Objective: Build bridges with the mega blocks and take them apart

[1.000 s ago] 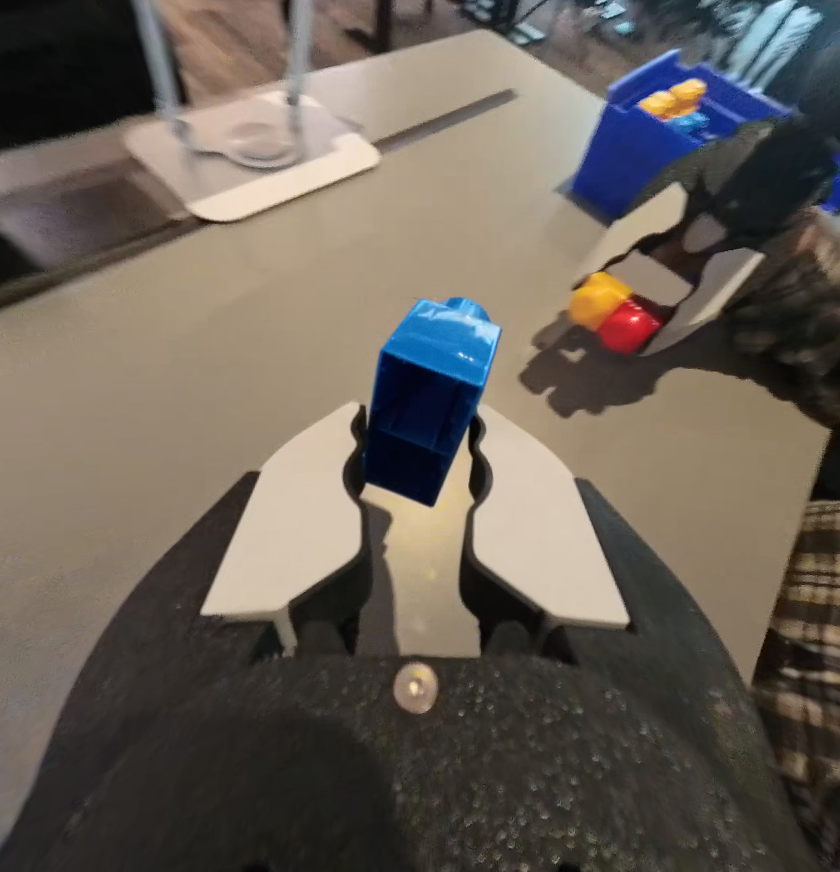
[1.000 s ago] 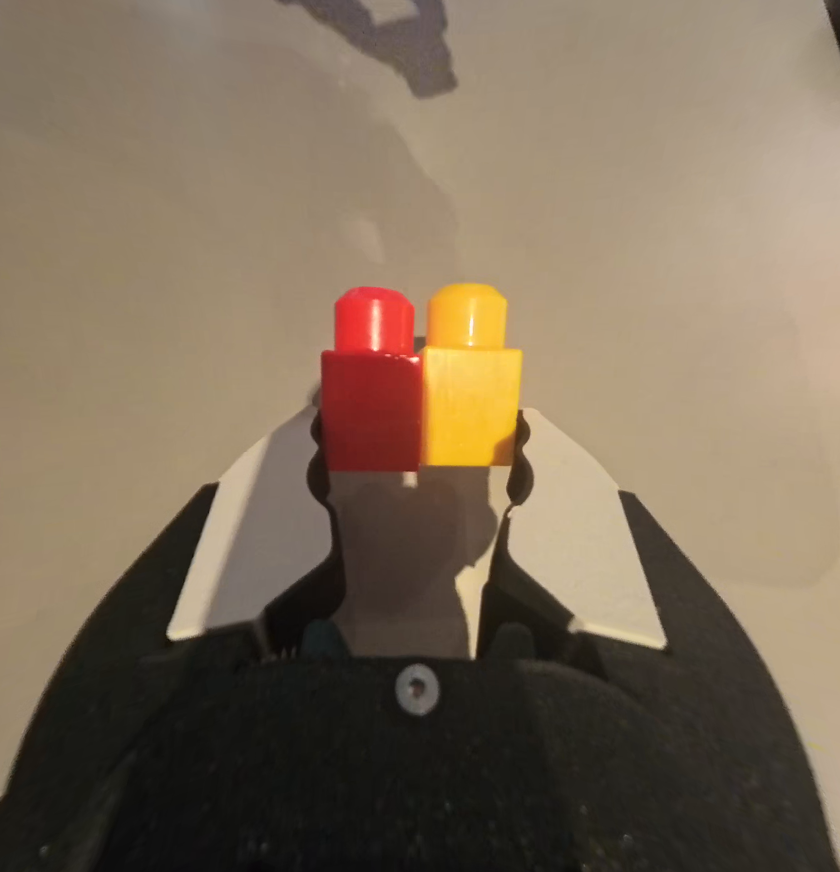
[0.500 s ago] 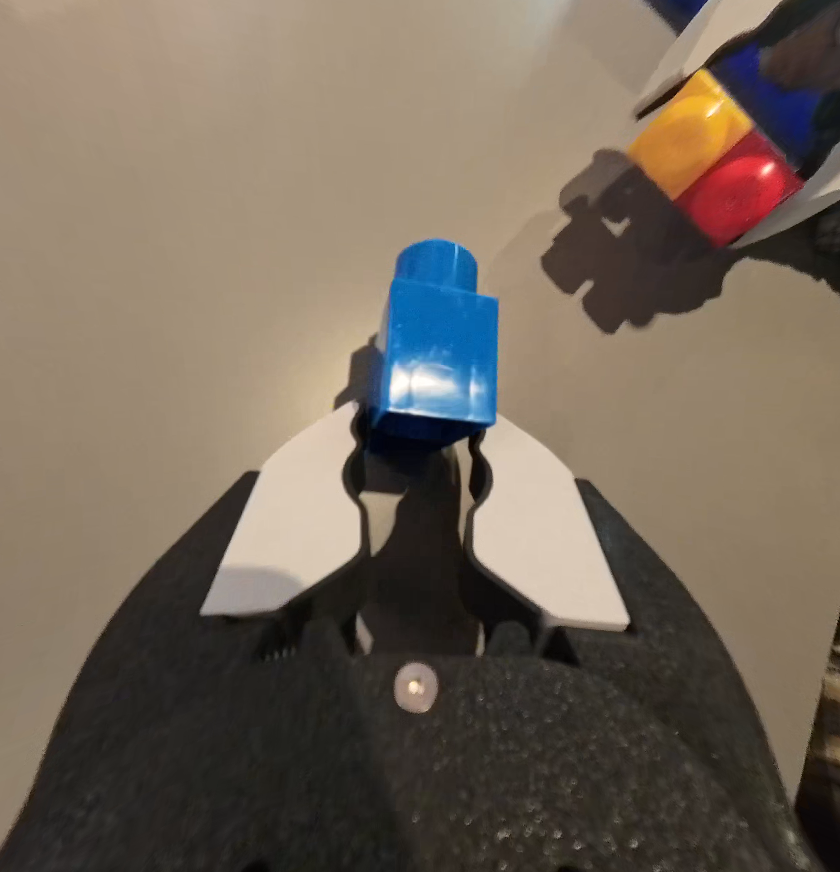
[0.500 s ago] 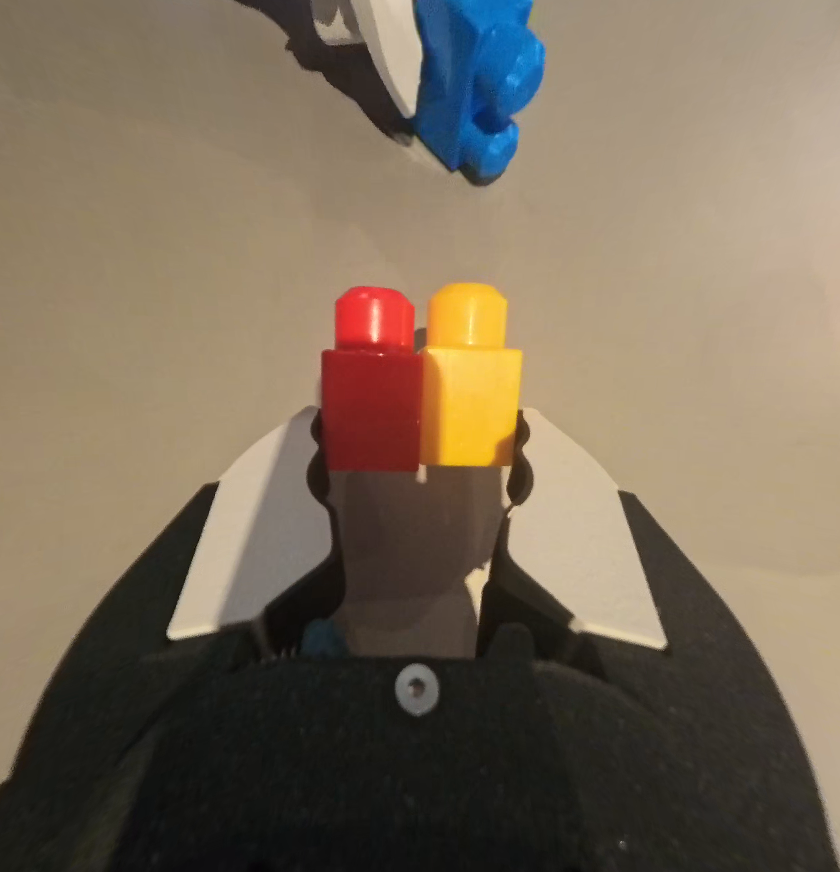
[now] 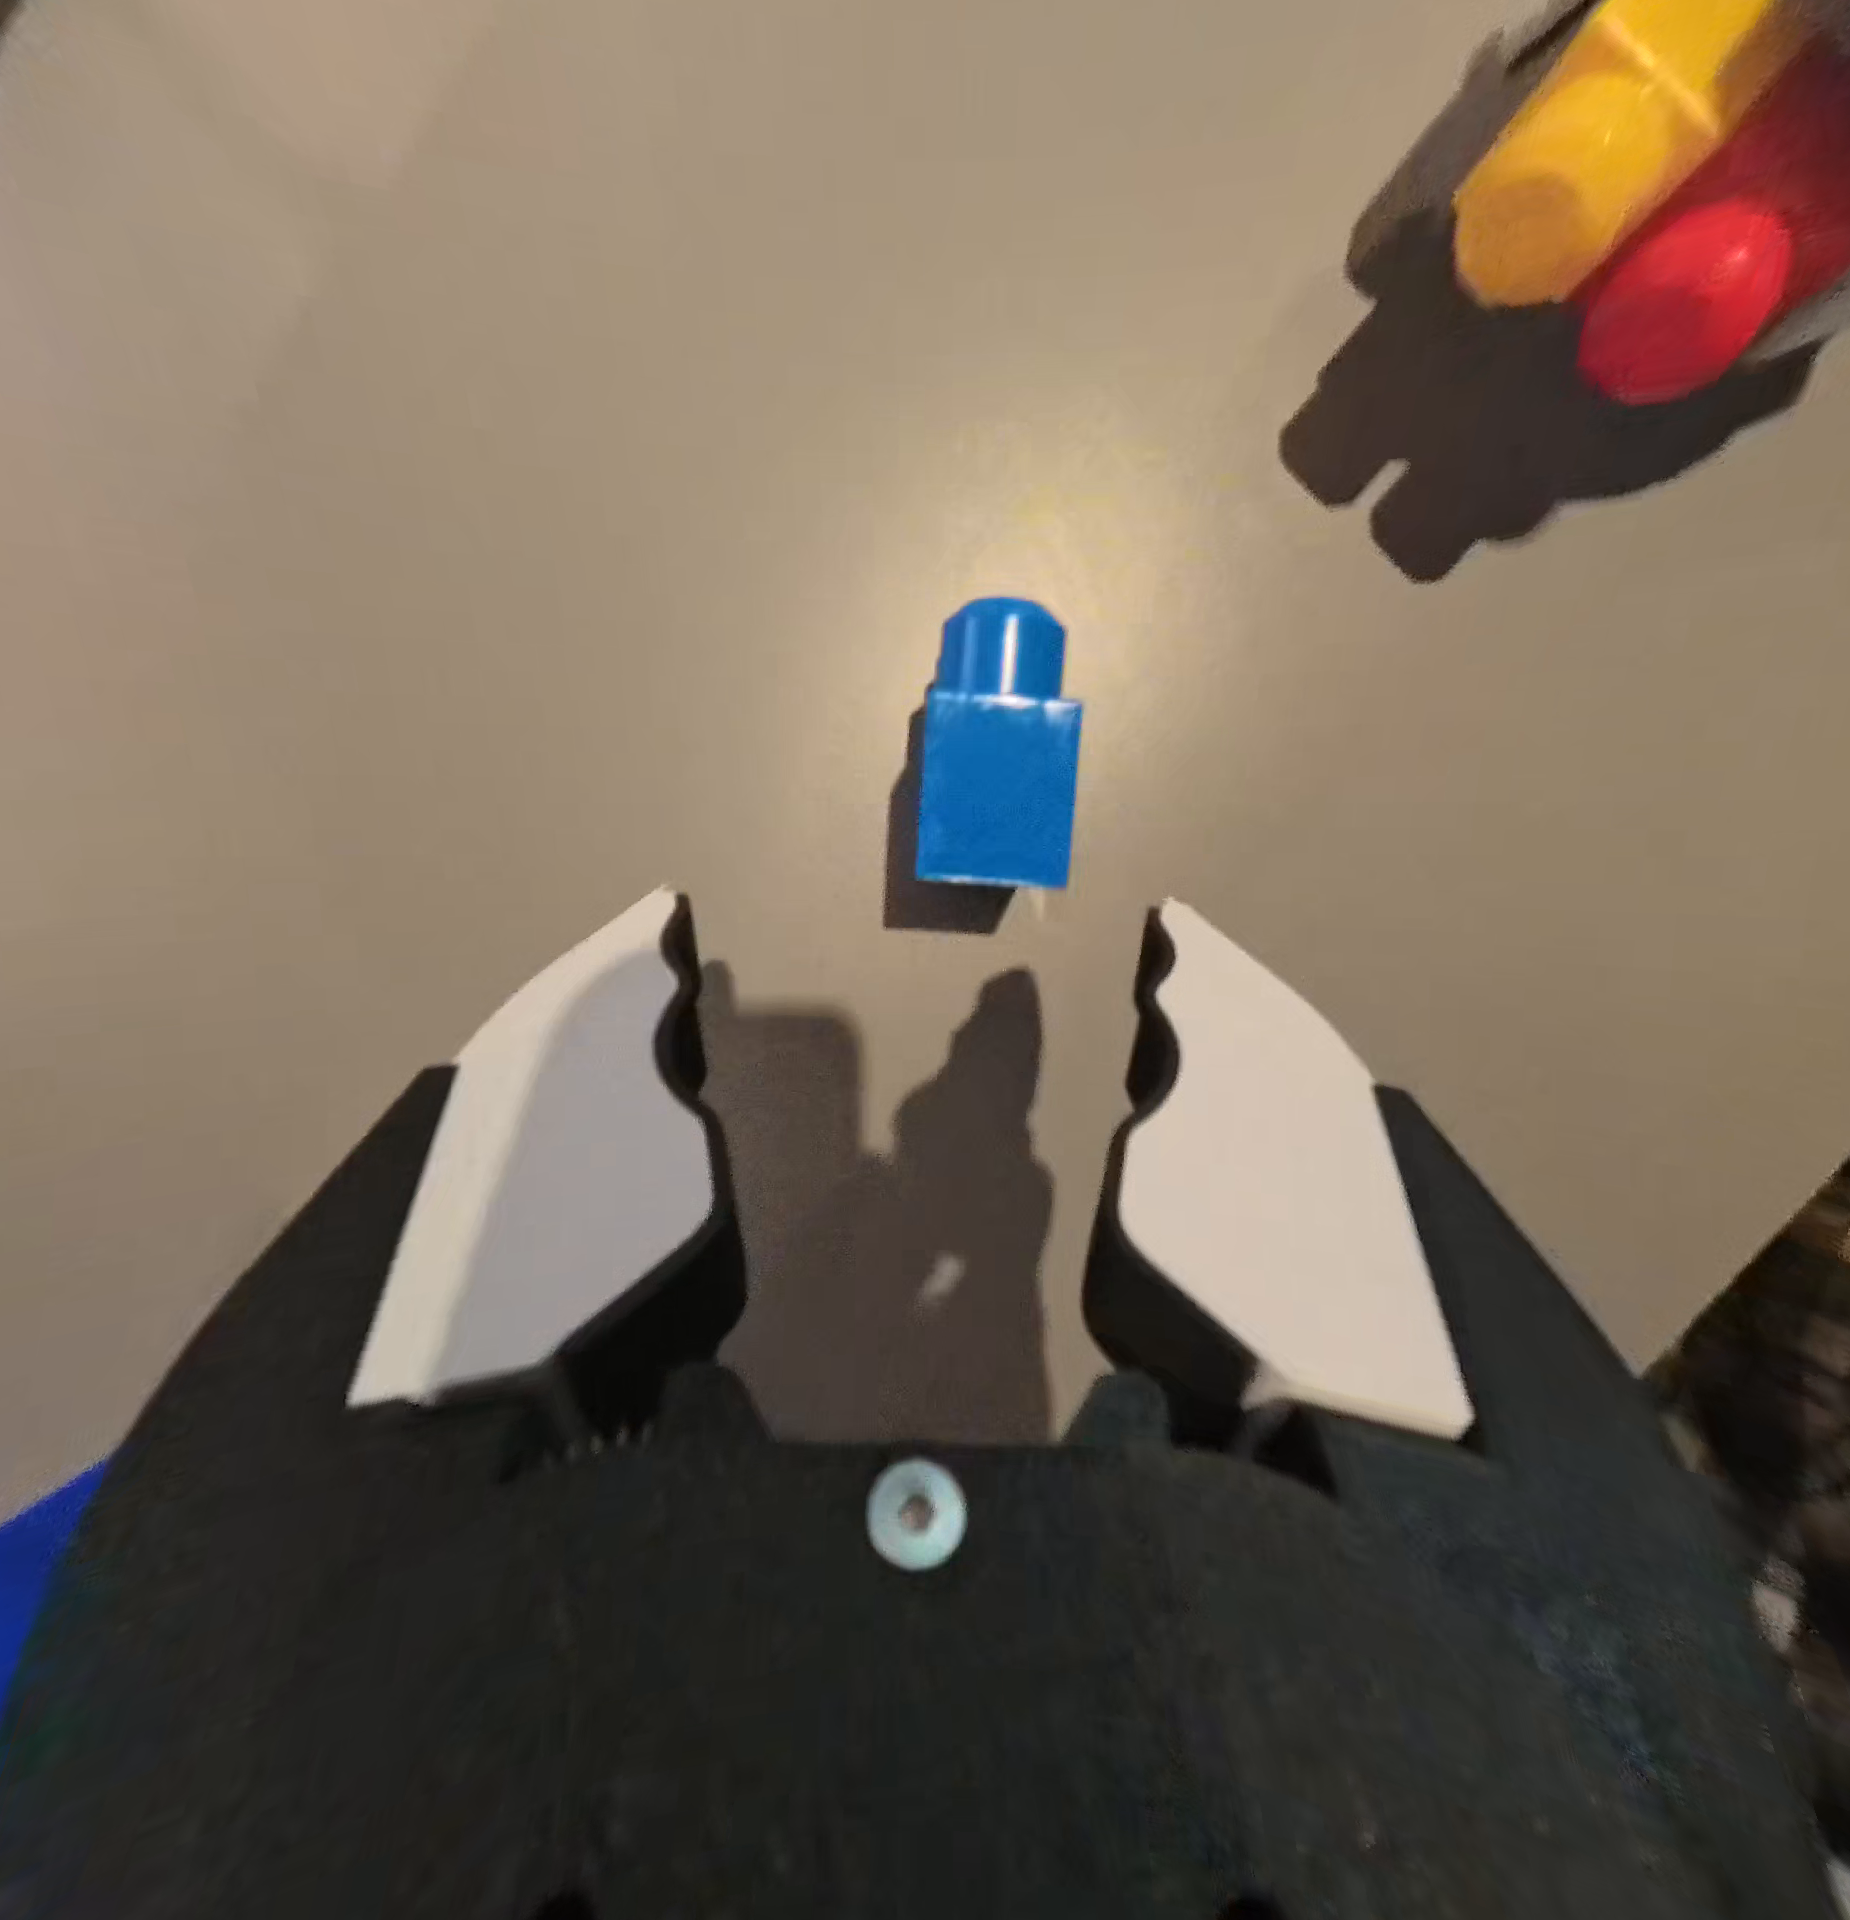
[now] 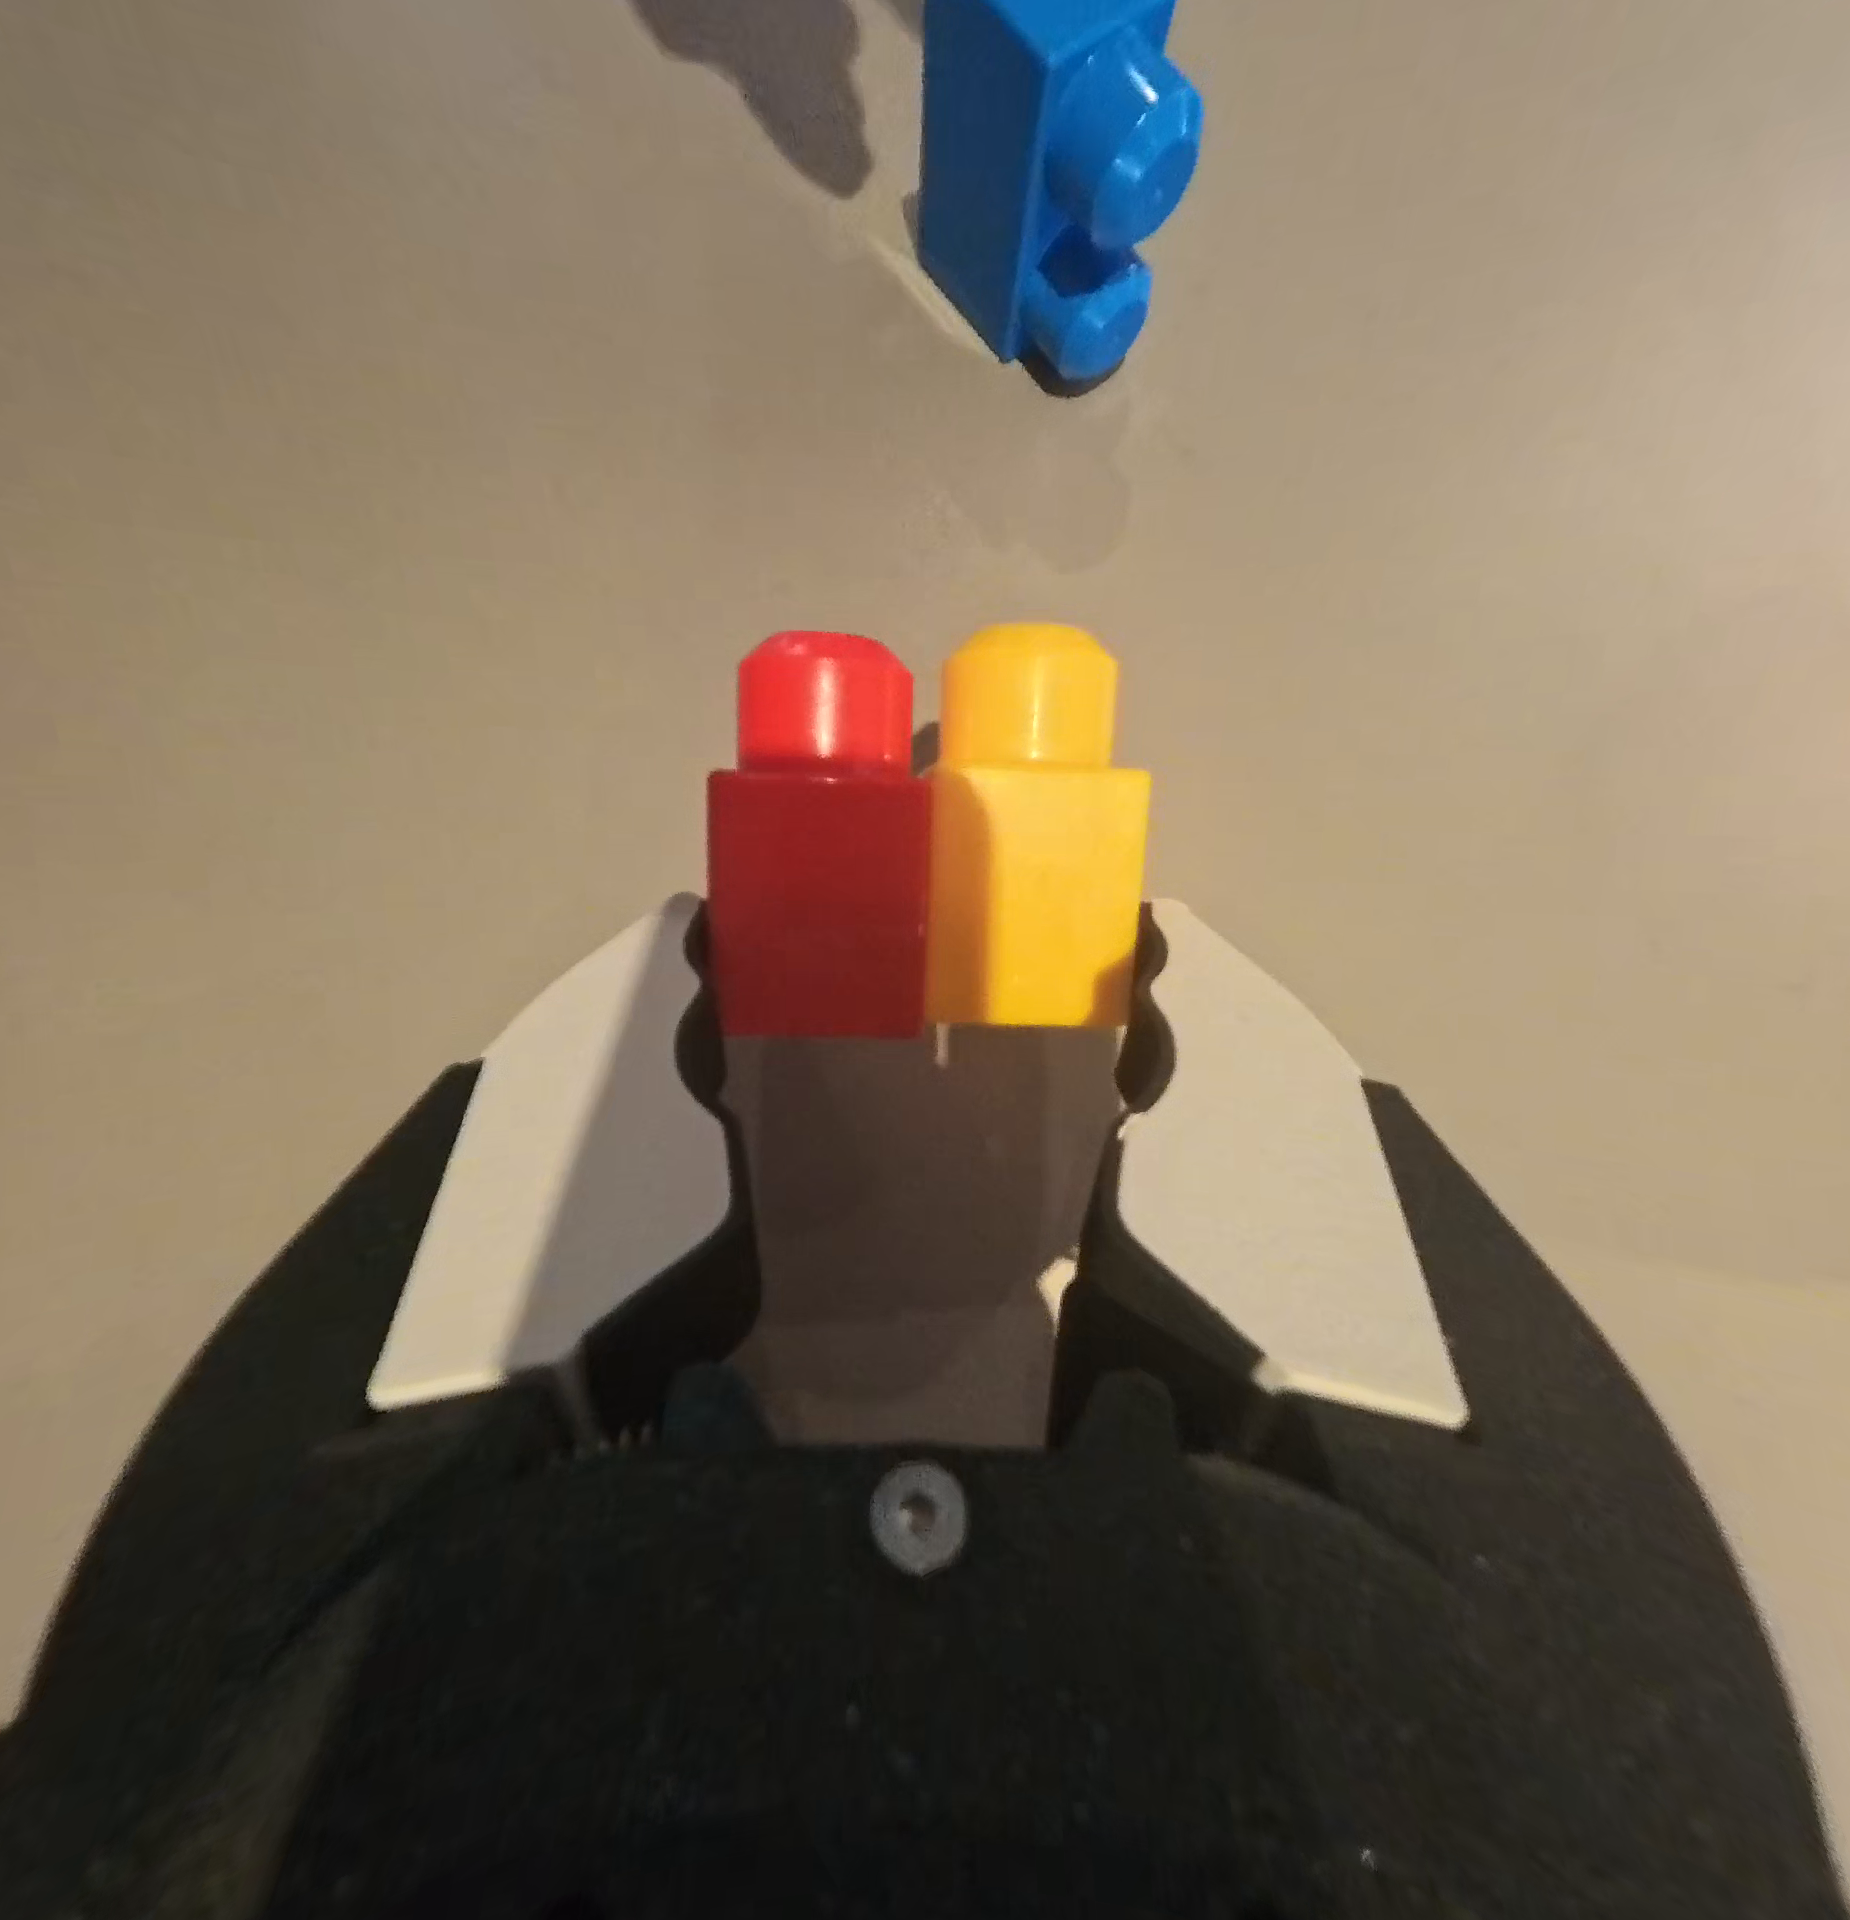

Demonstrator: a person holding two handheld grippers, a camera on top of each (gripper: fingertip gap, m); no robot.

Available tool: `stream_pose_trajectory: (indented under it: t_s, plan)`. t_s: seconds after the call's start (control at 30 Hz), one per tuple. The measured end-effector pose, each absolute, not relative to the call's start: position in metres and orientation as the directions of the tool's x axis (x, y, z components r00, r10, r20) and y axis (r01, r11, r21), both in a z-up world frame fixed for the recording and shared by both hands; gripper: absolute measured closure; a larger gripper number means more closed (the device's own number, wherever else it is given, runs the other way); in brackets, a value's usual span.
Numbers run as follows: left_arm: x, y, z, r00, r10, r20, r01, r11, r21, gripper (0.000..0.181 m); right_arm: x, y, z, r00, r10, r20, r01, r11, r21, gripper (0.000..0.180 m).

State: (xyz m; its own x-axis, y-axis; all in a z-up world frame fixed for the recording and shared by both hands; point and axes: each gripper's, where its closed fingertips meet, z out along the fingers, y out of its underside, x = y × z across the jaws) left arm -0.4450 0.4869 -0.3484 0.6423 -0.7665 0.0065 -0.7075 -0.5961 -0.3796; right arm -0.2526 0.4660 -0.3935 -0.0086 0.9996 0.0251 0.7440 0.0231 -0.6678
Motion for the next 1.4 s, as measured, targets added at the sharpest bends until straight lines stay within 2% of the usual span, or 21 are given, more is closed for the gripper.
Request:
stream_pose_trajectory:
  t_s: [0.13,0.23,0.33,0.43,0.5,0.63,0.7,0.77,0.83,0.97,1.13,1.3,1.4]
  plan:
    - [-0.418,0.49,-0.366,0.576,-0.818,0.005,-0.809,-0.57,-0.146,0.099,-0.252,0.466,-0.393,-0.008,1.0,0.028,0.745,0.025,-0.667,0.105]
    - [-0.407,0.499,-0.378,0.577,-0.815,0.047,-0.81,-0.578,-0.1,0.118,-0.252,0.466,-0.389,-0.006,0.999,0.031,0.737,0.026,-0.675,0.105]
    - [-0.4,0.498,-0.386,0.587,-0.798,0.134,-0.792,-0.601,-0.107,0.15,-0.252,0.466,-0.387,-0.006,0.999,0.032,0.731,0.026,-0.682,0.105]
    - [-0.404,0.5,-0.388,0.599,-0.791,0.12,-0.779,-0.611,-0.14,0.153,-0.251,0.467,-0.387,-0.003,1.0,0.029,0.726,0.022,-0.687,0.105]
    - [-0.406,0.506,-0.384,0.606,-0.79,0.095,-0.764,-0.611,-0.205,0.153,-0.251,0.467,-0.386,-0.001,1.0,0.023,0.722,0.017,-0.692,0.105]
    - [-0.398,0.521,-0.365,0.646,-0.747,0.155,-0.614,-0.63,-0.476,0.154,-0.251,0.467,-0.385,0.0,1.0,0.028,0.721,0.019,-0.693,0.105]
    - [-0.395,0.531,-0.352,0.66,-0.724,0.2,-0.464,-0.602,-0.65,0.153,-0.251,0.467,-0.386,0.001,1.0,0.031,0.723,0.021,-0.691,0.105]
    - [-0.397,0.538,-0.344,0.669,-0.687,0.284,-0.273,-0.583,-0.766,0.153,-0.252,0.467,-0.386,-0.001,1.0,0.03,0.724,0.021,-0.689,0.105]
    - [-0.405,0.539,-0.352,0.676,-0.639,0.366,-0.151,-0.606,-0.781,0.153,-0.253,0.466,-0.387,-0.004,1.0,0.027,0.727,0.022,-0.687,0.105]
    - [-0.419,0.532,-0.369,0.695,-0.599,0.398,-0.096,-0.625,-0.775,0.153,-0.254,0.464,-0.389,-0.01,1.0,0.03,0.73,0.027,-0.683,0.105]
    - [-0.428,0.514,-0.387,0.745,-0.611,0.267,-0.276,-0.647,-0.711,0.153,-0.254,0.465,-0.388,-0.009,0.999,0.032,0.729,0.029,-0.684,0.105]
    - [-0.423,0.502,-0.389,0.743,-0.623,0.244,-0.332,-0.66,-0.674,0.151,-0.254,0.464,-0.386,-0.008,0.999,0.033,0.725,0.028,-0.688,0.105]
    - [-0.423,0.501,-0.39,0.756,-0.606,0.247,-0.343,-0.689,-0.639,0.137,-0.255,0.463,-0.386,-0.013,0.999,0.032,0.725,0.031,-0.688,0.105]
